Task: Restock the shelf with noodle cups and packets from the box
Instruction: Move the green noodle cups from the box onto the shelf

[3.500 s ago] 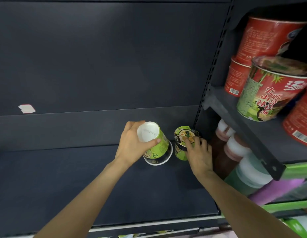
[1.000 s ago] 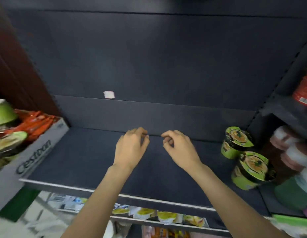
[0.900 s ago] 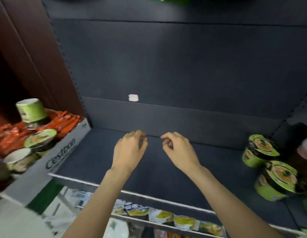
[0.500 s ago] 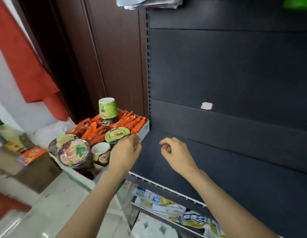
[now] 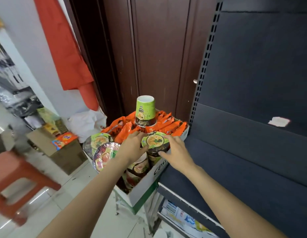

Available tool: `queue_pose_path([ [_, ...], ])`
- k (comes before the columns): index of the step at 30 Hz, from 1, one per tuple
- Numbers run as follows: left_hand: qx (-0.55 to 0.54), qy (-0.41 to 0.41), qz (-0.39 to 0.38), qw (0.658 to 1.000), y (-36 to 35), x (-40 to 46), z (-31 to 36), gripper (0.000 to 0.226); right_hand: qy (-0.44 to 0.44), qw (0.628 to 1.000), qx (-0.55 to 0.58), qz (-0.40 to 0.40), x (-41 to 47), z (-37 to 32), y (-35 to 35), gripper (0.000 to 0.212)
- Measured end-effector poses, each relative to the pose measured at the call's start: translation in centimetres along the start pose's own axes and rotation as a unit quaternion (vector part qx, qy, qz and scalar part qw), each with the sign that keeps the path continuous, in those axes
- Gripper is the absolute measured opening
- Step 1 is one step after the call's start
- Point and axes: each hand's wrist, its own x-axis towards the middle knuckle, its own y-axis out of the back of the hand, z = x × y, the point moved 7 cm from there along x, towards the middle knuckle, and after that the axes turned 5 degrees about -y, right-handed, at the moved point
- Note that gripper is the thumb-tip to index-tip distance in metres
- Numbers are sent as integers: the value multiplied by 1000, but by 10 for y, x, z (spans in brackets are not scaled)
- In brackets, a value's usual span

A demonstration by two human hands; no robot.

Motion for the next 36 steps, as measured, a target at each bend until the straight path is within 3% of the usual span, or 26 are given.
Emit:
queue_pose_path([
  [6, 9, -29, -114, 993, -17, 36, -20, 69, -61, 997, -14, -50, 34, 11, -26, 94],
  [12, -16, -81, -175, 981, -29, 58, -30, 62, -88, 993, -79, -19, 48, 7, -37, 102],
  [15, -65, -105, -150, 981, -16, 60, -30, 50, -97, 995, 4, 20, 43, -3, -31, 95],
  [21, -239, -106, 31, 965, 40, 75, -38, 26, -91, 983, 95, 125, 44, -34, 17, 85],
  [26, -221, -77, 130, 964, 68, 105, -56, 26, -90, 967, 138, 193, 57, -52, 50, 74],
  [30, -155, -69, 101, 980, 71, 134, -62, 45, -94, 963, 131, 215, 67, -56, 62, 71],
  [36, -135, -29, -26, 990, 49, 170, -73, 61, -97, 954, 120, 258, 80, -52, 75, 65],
])
